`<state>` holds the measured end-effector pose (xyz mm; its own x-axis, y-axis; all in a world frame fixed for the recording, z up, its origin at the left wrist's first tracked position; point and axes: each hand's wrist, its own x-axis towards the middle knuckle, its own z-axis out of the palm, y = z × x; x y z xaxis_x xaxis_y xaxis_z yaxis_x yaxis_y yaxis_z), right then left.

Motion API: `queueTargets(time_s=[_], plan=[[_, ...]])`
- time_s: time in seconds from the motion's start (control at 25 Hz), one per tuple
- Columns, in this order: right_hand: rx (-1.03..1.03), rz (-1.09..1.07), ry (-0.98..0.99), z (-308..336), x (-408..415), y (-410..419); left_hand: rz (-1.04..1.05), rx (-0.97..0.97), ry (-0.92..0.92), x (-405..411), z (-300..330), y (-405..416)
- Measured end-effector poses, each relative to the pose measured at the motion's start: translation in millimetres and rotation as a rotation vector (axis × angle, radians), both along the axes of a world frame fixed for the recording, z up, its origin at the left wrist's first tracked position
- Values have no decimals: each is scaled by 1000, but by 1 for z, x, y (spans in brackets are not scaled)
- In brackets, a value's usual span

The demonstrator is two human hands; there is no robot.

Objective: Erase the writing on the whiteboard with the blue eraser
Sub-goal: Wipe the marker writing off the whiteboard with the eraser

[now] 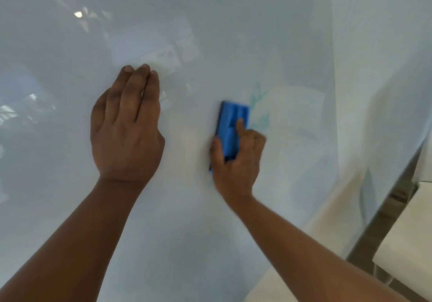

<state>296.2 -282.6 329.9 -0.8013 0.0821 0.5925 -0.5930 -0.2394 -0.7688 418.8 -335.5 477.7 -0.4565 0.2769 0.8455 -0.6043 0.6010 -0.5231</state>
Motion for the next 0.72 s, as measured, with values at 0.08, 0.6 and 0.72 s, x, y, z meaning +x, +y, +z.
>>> queueTargets(time_s=[0.08,0.6,0.72], plan=[[103,107,229,-29,36,6,4,-25,-19,0,1,-1],[-16,193,236,-37,23,-6,-21,27,-257,4,1,0],[-98,141,-6,-23,-26,-8,-37,42,-251,2,-1,1]])
